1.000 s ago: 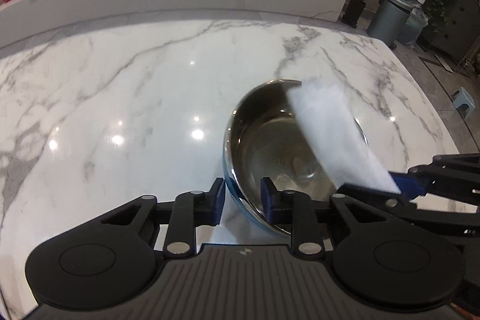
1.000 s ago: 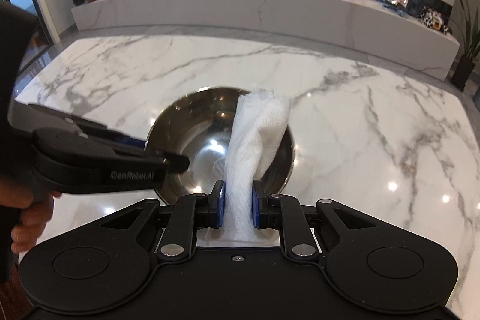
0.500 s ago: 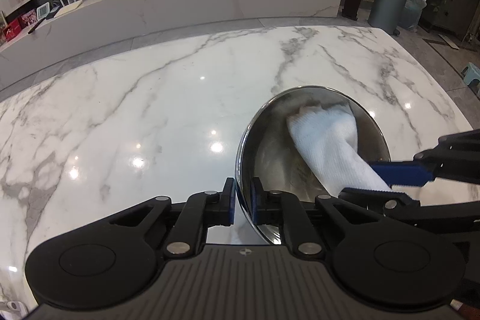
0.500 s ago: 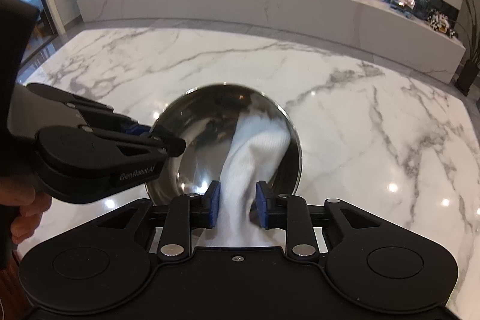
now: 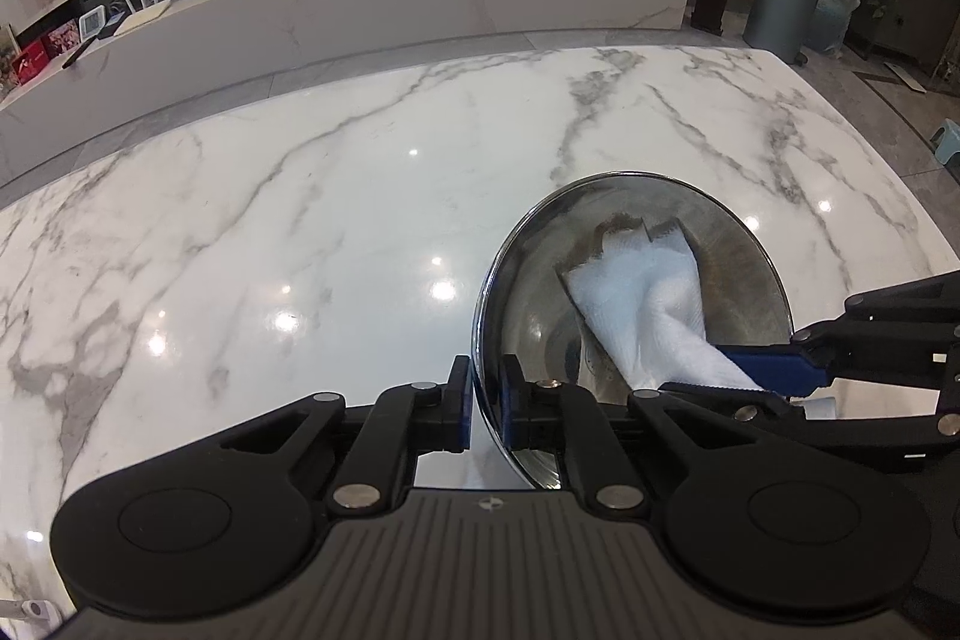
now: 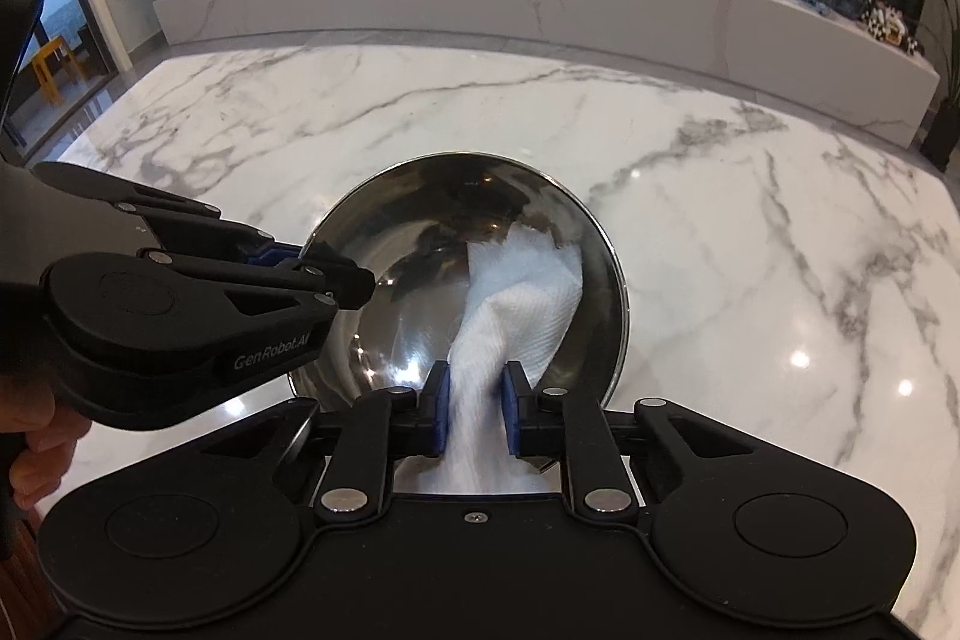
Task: Clean bowl
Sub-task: 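Wipe the cloth around the bowl interior with the right gripper while the left gripper holds the rim, then keep wiping the bowl interior with the cloth in the right gripper while the left gripper steadies the bowl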
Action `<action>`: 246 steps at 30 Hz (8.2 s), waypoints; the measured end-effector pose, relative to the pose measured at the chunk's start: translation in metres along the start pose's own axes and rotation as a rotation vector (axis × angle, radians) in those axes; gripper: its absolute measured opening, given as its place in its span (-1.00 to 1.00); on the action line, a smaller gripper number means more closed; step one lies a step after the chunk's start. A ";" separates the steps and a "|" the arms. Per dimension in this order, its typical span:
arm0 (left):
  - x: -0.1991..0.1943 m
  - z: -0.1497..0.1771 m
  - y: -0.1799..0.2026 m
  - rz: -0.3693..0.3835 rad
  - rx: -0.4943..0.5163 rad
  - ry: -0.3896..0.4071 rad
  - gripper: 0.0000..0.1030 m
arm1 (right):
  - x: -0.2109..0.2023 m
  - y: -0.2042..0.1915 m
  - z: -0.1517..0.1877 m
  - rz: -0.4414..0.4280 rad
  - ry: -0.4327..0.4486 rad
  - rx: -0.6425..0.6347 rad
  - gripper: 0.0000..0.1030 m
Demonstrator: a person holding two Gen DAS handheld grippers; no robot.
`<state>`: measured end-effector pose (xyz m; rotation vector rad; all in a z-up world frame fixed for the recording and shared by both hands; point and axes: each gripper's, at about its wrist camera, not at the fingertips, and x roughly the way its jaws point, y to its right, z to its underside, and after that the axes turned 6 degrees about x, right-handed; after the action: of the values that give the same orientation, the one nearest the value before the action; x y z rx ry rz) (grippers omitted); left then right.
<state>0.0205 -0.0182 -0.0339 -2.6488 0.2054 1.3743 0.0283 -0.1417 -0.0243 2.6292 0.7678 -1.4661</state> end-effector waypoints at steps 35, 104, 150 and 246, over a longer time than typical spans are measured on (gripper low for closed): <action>0.011 0.007 -0.019 0.128 -0.193 -0.123 -0.48 | 0.016 -0.004 0.002 0.081 -0.032 -0.035 -0.78; 0.005 0.002 -0.004 0.102 -0.106 -0.112 -0.83 | 0.015 -0.009 0.000 -0.104 -0.119 -0.006 -0.78; 0.005 0.003 0.004 0.077 -0.027 -0.107 -0.84 | 0.018 -0.014 0.002 -0.003 -0.111 -0.069 -0.77; 0.010 0.002 -0.002 0.102 -0.062 -0.122 -0.79 | 0.015 -0.024 0.007 0.188 -0.102 -0.217 -0.76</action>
<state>0.0252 -0.0161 -0.0426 -2.6257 0.2920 1.5925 0.0185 -0.1170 -0.0355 2.3742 0.6130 -1.3701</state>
